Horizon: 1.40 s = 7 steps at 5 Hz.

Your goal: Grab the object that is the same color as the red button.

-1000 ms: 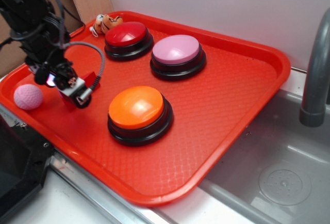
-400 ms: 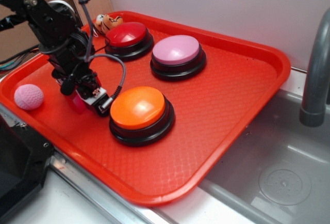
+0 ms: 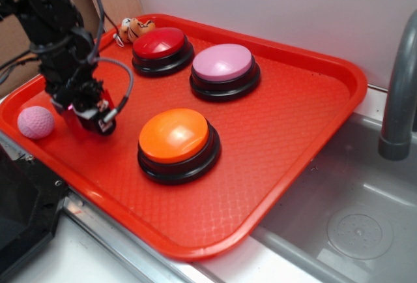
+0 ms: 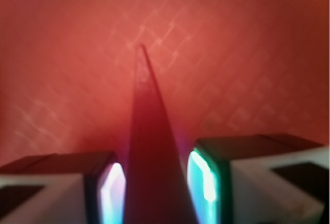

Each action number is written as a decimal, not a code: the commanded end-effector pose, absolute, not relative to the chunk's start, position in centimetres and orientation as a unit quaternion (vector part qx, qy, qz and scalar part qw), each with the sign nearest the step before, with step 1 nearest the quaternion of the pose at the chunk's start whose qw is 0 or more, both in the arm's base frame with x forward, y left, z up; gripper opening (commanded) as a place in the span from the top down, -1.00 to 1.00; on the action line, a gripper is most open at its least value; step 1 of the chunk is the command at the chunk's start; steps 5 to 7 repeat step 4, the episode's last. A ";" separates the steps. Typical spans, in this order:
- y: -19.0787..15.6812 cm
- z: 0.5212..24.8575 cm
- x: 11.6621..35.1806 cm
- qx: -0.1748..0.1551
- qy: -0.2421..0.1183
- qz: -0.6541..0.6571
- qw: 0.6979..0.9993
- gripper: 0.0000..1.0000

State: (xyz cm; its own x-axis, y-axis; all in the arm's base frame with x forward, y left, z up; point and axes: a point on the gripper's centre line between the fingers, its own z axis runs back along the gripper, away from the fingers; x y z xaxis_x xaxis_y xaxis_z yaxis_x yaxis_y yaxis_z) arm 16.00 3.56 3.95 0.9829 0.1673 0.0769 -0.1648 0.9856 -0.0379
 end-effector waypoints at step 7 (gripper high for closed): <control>2.3 17.9 22.0 -0.046 -0.060 0.099 0.992 1.00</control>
